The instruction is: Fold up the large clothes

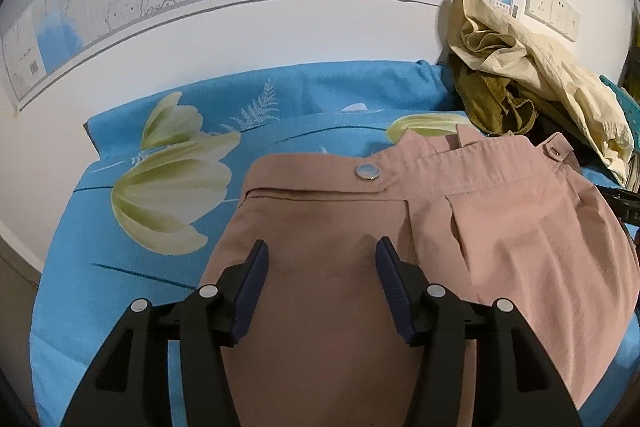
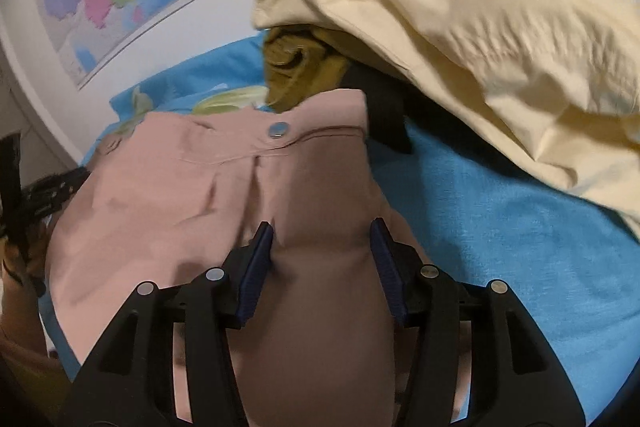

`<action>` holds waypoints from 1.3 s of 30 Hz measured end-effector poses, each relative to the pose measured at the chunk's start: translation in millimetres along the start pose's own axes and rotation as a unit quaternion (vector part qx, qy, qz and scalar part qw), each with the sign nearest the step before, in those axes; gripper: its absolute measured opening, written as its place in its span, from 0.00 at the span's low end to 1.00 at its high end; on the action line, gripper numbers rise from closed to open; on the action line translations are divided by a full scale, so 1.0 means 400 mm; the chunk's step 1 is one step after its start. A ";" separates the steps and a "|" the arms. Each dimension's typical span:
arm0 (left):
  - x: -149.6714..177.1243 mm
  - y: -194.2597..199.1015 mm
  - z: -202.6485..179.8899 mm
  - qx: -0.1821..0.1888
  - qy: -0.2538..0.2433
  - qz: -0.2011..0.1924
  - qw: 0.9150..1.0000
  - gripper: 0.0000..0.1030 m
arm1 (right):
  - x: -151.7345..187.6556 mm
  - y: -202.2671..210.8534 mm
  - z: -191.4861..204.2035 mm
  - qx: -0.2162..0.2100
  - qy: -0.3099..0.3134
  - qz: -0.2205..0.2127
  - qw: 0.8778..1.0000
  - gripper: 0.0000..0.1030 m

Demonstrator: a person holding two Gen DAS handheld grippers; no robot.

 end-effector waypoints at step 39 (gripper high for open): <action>0.143 0.030 0.147 0.007 0.083 0.046 0.995 0.65 | 0.086 0.072 0.014 -0.017 -0.053 0.022 0.998 0.64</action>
Point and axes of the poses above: each gripper's, at about its wrist camera, not at the fingertips, and y roughly against the way its jaws point, z to its left, x to its underside, the point moved 2 cm from there along -y, roughly the way its jaws point, and after that the axes turned 4 degrees about -x, right-handed, at the moved point
